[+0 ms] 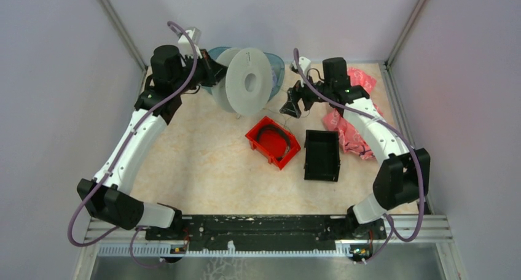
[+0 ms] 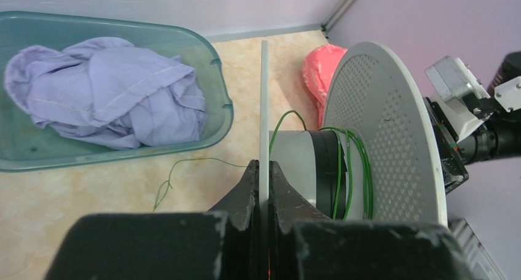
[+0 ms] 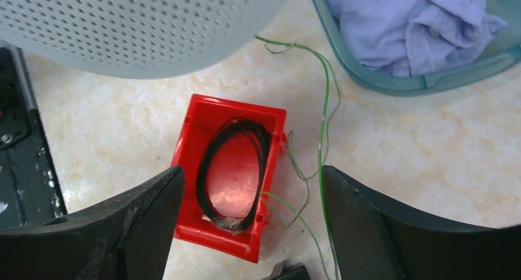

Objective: Wrap the cables
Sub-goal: Wrap the cable around the cable reel.

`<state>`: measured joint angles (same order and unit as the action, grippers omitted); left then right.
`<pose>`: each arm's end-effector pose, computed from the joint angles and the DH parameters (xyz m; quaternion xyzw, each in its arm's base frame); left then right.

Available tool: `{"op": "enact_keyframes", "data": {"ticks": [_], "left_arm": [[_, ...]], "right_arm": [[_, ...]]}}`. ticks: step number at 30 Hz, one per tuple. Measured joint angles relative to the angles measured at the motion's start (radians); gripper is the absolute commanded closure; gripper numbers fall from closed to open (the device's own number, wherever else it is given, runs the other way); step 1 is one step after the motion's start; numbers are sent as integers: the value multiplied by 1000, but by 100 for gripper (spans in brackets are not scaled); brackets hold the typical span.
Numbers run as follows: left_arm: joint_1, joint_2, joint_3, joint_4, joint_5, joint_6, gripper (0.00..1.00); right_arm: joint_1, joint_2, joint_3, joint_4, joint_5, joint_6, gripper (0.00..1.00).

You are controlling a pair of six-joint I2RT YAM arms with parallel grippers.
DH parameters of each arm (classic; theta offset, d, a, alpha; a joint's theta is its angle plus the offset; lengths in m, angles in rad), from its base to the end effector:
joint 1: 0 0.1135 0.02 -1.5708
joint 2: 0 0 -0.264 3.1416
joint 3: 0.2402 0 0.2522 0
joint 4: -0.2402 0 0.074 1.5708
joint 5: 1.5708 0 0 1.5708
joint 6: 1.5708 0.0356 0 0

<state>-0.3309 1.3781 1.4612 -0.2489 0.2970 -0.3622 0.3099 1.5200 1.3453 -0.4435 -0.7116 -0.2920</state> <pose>0.2947 -0.1122 0.4349 0.0838 0.7562 -0.3233 0.5627 0.3172 0.1260 0.3352 -0.3995 0.7483 0.3134 0.4270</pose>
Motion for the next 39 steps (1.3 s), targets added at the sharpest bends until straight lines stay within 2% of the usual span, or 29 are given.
{"op": "enact_keyframes", "data": {"ticks": [6, 13, 16, 21, 29, 33, 39], "left_arm": [[0, 0, -7, 18, 82, 15, 100], [0, -6, -7, 23, 89, 29, 100], [0, -7, -7, 23, 90, 37, 100], [0, -7, -7, 23, 90, 42, 100], [0, -7, -6, 23, 88, 43, 100], [0, -7, -4, 21, 68, 42, 100], [0, -7, 14, -2, -15, 35, 100]], "right_arm": [[2, 10, 19, -54, -82, -75, 22], [1, 17, 18, -61, -6, -78, 25], [-8, 17, 18, -53, 22, -72, 29], [-46, 17, 16, -45, 35, -74, 44], [-64, 17, -14, -38, 27, -93, 78], [-64, 16, -53, -26, 25, -92, 99], [-51, 8, -128, 2, 3, -55, 100]]}}
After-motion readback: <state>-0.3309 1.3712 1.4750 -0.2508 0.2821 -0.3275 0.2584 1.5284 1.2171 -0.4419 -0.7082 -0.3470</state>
